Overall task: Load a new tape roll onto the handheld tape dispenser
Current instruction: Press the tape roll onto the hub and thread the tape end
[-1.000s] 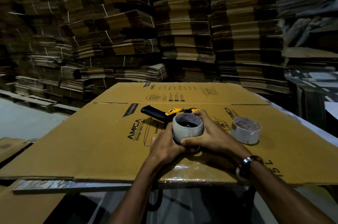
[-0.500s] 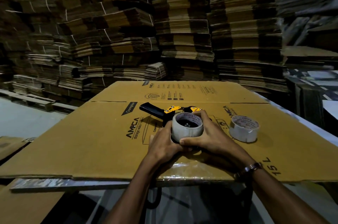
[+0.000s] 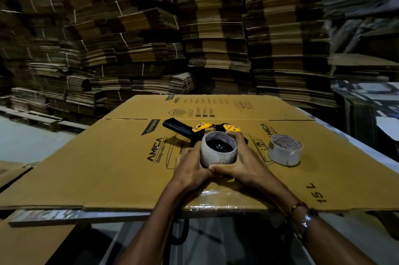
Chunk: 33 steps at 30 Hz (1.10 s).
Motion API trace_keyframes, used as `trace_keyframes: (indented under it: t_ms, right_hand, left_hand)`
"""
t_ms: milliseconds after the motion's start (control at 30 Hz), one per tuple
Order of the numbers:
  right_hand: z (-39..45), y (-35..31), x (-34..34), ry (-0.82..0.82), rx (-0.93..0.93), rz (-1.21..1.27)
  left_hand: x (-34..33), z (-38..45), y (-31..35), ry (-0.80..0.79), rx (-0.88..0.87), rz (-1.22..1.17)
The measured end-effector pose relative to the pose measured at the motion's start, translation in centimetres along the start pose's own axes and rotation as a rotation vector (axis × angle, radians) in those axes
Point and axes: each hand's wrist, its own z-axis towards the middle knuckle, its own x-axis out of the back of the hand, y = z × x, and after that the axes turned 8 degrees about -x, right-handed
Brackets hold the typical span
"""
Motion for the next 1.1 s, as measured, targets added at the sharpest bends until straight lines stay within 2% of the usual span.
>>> trace_keyframes:
  t_ms: [167, 367, 533, 667, 767, 967, 1100]
  right_hand:
    - [0.0, -0.4, 0.4, -0.051, -0.041, 0.039]
    - [1.4, -1.4, 1.4, -0.134, -0.057, -0.136]
    - [0.8, -0.1, 0.7, -0.138, -0.055, 0.057]
    - [0.6, 0.1, 0.6, -0.147, -0.034, 0.089]
    - [1.2, 0.4, 0.8, -0.154, -0.029, 0.033]
    - [2.3, -1.3, 2.2, -0.297, -0.024, -0.137]
    - [2.1, -1.4, 2.3, -0.287, -0.032, -0.148]
  left_hand:
    - [0.0, 0.0, -0.2, -0.003, -0.013, 0.005]
    - [-0.1, 0.3, -0.4, 0.0, -0.023, -0.031]
    - [-0.3, 0.5, -0.8, 0.011, -0.038, -0.05]
    - [-0.5, 0.6, -1.0, 0.017, -0.045, -0.043]
    - [-0.4, 0.5, -0.9, 0.02, -0.04, -0.023]
    - [-0.4, 0.4, -1.0, 0.02, -0.009, -0.023]
    - [-0.1, 0.2, -0.7, 0.007, -0.015, -0.02]
